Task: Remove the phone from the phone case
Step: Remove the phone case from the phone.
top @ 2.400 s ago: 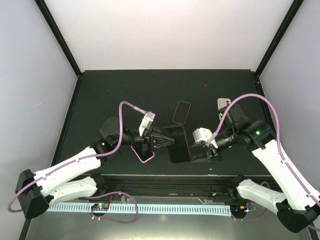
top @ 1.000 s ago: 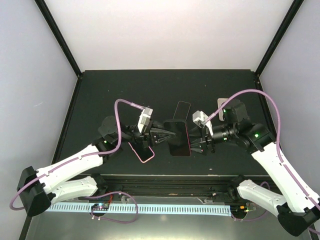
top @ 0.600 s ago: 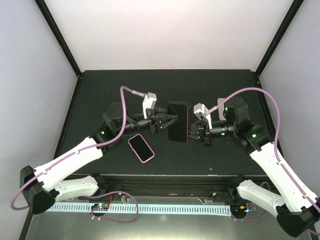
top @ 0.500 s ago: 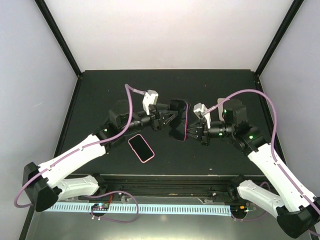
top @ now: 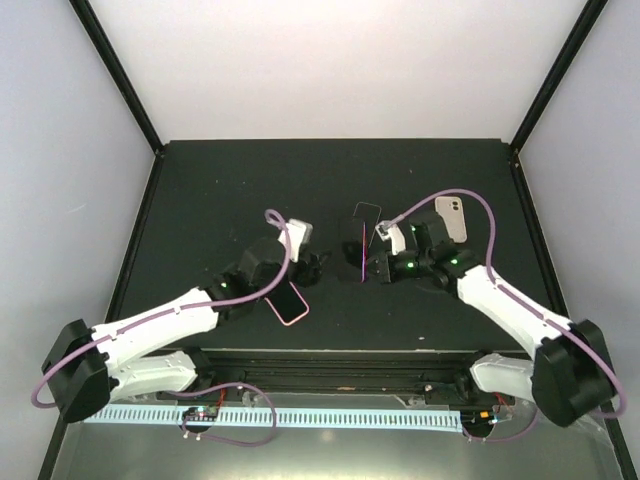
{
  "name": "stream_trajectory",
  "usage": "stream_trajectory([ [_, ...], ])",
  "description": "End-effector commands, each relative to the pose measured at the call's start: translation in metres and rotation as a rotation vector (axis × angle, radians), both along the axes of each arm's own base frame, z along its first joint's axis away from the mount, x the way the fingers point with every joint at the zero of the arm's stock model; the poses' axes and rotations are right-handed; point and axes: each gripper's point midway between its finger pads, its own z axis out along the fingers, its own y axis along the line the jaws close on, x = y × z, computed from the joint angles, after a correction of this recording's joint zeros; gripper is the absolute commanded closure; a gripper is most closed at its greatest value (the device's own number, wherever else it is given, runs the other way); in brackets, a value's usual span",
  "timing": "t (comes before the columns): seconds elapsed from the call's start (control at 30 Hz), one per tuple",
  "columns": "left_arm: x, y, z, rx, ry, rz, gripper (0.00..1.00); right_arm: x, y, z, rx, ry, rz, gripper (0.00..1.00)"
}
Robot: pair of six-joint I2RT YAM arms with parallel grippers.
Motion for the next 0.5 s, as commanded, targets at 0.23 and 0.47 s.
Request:
stream_trajectory([
  [0.23,-0.022,-0.078,-0.032,0.245,-0.136,-0.176,0.35,0.044,-0.012,-0.042,-0.123,0.2,-0.2,0.99],
  [0.47,-0.037,-0.112,-0.035,0.292,-0.202,-0.237,0.34,0.048,-0.021,-0.048,-0.142,0.275,-0.23,0.99],
])
